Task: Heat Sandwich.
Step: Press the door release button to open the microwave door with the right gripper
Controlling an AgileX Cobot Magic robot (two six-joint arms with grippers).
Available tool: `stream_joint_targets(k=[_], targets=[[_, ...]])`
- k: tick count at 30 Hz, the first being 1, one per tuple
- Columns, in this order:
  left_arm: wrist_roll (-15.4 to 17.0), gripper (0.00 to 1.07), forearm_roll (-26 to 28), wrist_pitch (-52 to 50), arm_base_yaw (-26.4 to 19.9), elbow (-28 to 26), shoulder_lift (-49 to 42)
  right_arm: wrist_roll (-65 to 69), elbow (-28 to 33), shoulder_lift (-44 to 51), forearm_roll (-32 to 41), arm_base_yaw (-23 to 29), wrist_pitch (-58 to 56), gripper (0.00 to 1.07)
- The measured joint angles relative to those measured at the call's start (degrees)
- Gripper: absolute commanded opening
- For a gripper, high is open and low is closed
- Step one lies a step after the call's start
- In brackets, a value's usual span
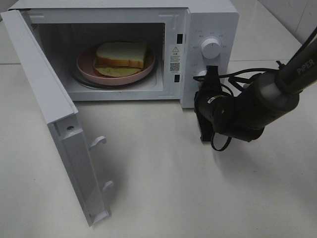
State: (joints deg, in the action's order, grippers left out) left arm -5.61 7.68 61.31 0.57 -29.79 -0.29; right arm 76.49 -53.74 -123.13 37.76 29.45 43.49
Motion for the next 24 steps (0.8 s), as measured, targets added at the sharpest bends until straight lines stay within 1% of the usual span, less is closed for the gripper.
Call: stream_joint_targets(k=[4, 10, 16, 22, 24], targets=[[0.0, 0.98, 0.0, 0.0, 0.0, 0.0, 0.0, -0.2, 0.2, 0.7, -0.6, -0.3, -1.5, 0.00], [0.0, 0.98, 0.0, 0.0, 0.0, 0.0, 0.0, -0.2, 1.7, 1.7, -1.9, -0.2, -0.3, 0.00], [0.0, 0.98, 0.0, 0.0, 0.0, 0.0, 0.0, 0.4, 4.4, 3.4, -2.8, 0.9, 1.4, 0.00], [0.0, 0.98, 0.0, 0.0, 0.0, 0.0, 0.0, 0.4, 8.4, 6.7, -3.3, 1.8, 0.9, 0.00], [0.0, 0.98, 0.0, 0.0, 0.0, 0.0, 0.0, 0.4, 8.9, 7.2, -3.4, 1.8, 0.7, 0.01]])
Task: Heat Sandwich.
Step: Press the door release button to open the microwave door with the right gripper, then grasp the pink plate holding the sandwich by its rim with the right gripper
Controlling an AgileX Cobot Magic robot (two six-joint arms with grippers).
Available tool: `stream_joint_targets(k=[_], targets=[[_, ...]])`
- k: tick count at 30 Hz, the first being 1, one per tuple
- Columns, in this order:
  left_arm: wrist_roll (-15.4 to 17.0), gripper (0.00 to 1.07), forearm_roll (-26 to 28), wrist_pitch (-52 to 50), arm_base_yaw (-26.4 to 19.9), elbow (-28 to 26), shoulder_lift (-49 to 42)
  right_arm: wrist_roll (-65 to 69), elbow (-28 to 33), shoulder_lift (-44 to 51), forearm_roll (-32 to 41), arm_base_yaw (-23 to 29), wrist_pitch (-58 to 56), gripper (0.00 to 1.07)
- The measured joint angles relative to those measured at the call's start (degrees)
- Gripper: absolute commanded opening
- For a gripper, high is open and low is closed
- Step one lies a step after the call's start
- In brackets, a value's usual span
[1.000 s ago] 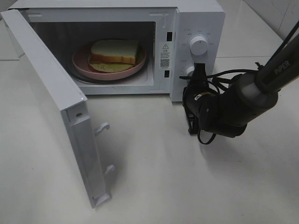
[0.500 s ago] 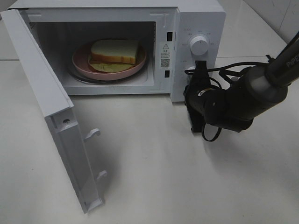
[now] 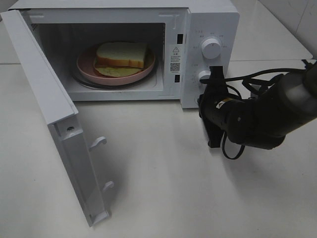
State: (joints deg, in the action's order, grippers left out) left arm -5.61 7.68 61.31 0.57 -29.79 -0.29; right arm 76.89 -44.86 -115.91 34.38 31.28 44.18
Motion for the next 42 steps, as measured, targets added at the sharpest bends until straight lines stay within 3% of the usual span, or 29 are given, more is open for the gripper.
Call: stream_joint_targets(k=[9, 18, 33, 42], targets=[[0.0, 0.98, 0.0, 0.0, 0.0, 0.0, 0.0, -1.3, 4.6, 7.2, -0.1, 0.0, -6.1, 0.02], [0.0, 0.98, 0.0, 0.0, 0.0, 0.0, 0.0, -12.1, 5.8, 15.4, 0.1, 0.0, -19.3, 0.04], [0.0, 0.98, 0.0, 0.0, 0.0, 0.0, 0.0, -51.9, 5.9, 24.4, 0.1, 0.0, -40.3, 0.09], [0.0, 0.98, 0.0, 0.0, 0.0, 0.0, 0.0, -62.7, 5.7, 27.2, -2.5, 0.0, -51.5, 0.11]])
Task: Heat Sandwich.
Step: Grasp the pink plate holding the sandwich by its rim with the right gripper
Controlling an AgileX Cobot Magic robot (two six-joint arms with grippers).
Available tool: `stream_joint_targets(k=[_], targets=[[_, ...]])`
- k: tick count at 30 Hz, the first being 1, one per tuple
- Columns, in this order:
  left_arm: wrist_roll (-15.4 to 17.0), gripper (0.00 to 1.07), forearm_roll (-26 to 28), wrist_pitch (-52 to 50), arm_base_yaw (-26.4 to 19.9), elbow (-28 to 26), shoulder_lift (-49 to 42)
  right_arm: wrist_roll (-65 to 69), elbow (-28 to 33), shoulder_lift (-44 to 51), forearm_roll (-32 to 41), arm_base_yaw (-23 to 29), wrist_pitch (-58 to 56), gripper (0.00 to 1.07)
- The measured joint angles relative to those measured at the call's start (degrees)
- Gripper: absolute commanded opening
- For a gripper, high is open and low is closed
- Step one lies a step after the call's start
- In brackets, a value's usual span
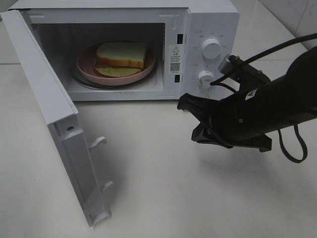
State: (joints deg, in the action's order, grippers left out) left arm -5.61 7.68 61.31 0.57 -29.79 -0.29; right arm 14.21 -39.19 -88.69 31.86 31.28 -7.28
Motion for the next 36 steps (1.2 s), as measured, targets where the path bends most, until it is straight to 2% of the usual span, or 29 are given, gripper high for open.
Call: stream_joint_targets(k=[2, 3, 4, 7, 8, 12, 16, 23, 30, 36], targets=[[0.0, 0.98, 0.0, 0.0, 0.0, 0.0, 0.0, -0.7, -0.8, 0.2, -2.6, 0.0, -3.4, 0.12], [0.0, 0.98, 0.0, 0.0, 0.0, 0.0, 0.0, -1.0, -1.9, 0.3, -6.2, 0.0, -7.1, 0.12], [0.0, 0.98, 0.0, 0.0, 0.0, 0.0, 0.0, -1.0, -1.9, 0.3, -6.2, 0.0, -7.1, 0.12], [0.0, 0.98, 0.0, 0.0, 0.0, 0.0, 0.0, -2.1, -4.8, 0.3, -14.2, 0.0, -15.4, 0.13], [0.0, 0.98, 0.0, 0.0, 0.0, 0.0, 0.0, -2.1, -4.8, 0.3, -14.2, 0.0, -15.4, 0.13], [0.0, 0.98, 0.0, 0.0, 0.0, 0.0, 0.0, -6.6, -8.2, 0.3, -23.1, 0.0, -24.5, 0.14], [0.0, 0.98, 0.0, 0.0, 0.0, 0.0, 0.0, -12.0, -10.9, 0.3, -26.8, 0.0, -30.7, 0.15], [0.0, 0.98, 0.0, 0.0, 0.0, 0.0, 0.0, -25.2, -15.1, 0.4, -28.2, 0.0, -38.3, 0.17], [0.0, 0.98, 0.0, 0.0, 0.0, 0.0, 0.0, -50.3, -18.6, 0.4, -28.9, 0.0, -45.3, 0.19], [0.0, 0.98, 0.0, 0.0, 0.0, 0.0, 0.0, -66.8, -20.2, 0.4, -29.0, 0.0, -45.9, 0.23]])
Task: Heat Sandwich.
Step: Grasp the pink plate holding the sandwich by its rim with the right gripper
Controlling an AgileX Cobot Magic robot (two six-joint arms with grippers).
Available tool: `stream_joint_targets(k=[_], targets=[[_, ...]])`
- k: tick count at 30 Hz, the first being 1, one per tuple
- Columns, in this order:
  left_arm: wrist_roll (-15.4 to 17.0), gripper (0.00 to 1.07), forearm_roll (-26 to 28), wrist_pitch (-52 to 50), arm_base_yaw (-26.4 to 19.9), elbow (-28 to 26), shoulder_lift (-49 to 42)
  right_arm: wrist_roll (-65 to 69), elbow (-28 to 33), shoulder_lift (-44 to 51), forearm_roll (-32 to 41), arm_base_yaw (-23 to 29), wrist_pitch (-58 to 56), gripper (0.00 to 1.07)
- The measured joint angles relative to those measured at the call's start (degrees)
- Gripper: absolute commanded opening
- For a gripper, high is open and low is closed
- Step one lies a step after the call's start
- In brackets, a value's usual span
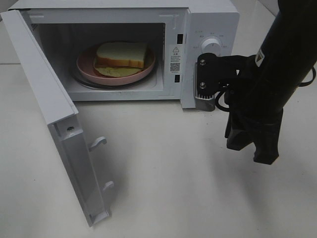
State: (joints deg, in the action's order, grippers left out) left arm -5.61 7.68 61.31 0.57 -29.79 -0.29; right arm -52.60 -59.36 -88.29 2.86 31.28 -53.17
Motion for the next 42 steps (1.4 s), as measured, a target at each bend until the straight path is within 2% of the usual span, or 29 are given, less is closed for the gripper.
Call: stream_joint_targets(k=[3, 7, 10, 12, 13, 15, 16, 18, 35, 42], targets=[[0.0, 0.98, 0.0, 0.0, 0.0, 0.0, 0.0, -4.2, -0.2, 0.0, -0.1, 0.0, -0.1, 0.25], [0.0, 0.98, 0.0, 0.0, 0.0, 0.0, 0.0, -10.7, -0.2, 0.0, -0.3, 0.0, -0.2, 0.34], [0.0, 0.98, 0.0, 0.0, 0.0, 0.0, 0.0, -11.6, -0.2, 0.0, -2.1, 0.0, -0.1, 0.52], [0.0, 0.98, 0.0, 0.0, 0.0, 0.0, 0.0, -11.5, -0.2, 0.0, -2.6, 0.0, -0.1, 0.56], [0.0, 0.98, 0.0, 0.0, 0.0, 0.0, 0.0, -10.8, -0.2, 0.0, -2.9, 0.0, -0.1, 0.66], [0.0, 0.98, 0.0, 0.0, 0.0, 0.0, 0.0, -9.5, -0.2, 0.0, -2.9, 0.0, 0.0, 0.77], [0.0, 0.98, 0.0, 0.0, 0.0, 0.0, 0.0, -9.5, -0.2, 0.0, -2.9, 0.0, 0.0, 0.77], [0.0, 0.98, 0.0, 0.0, 0.0, 0.0, 0.0, -7.8, -0.2, 0.0, -2.9, 0.0, 0.3, 0.86], [0.0, 0.98, 0.0, 0.0, 0.0, 0.0, 0.0, -7.2, -0.6, 0.0, -2.9, 0.0, 5.2, 0.86], [0.0, 0.98, 0.0, 0.0, 0.0, 0.0, 0.0, -7.7, -4.9, 0.0, -2.9, 0.0, 6.8, 0.85]])
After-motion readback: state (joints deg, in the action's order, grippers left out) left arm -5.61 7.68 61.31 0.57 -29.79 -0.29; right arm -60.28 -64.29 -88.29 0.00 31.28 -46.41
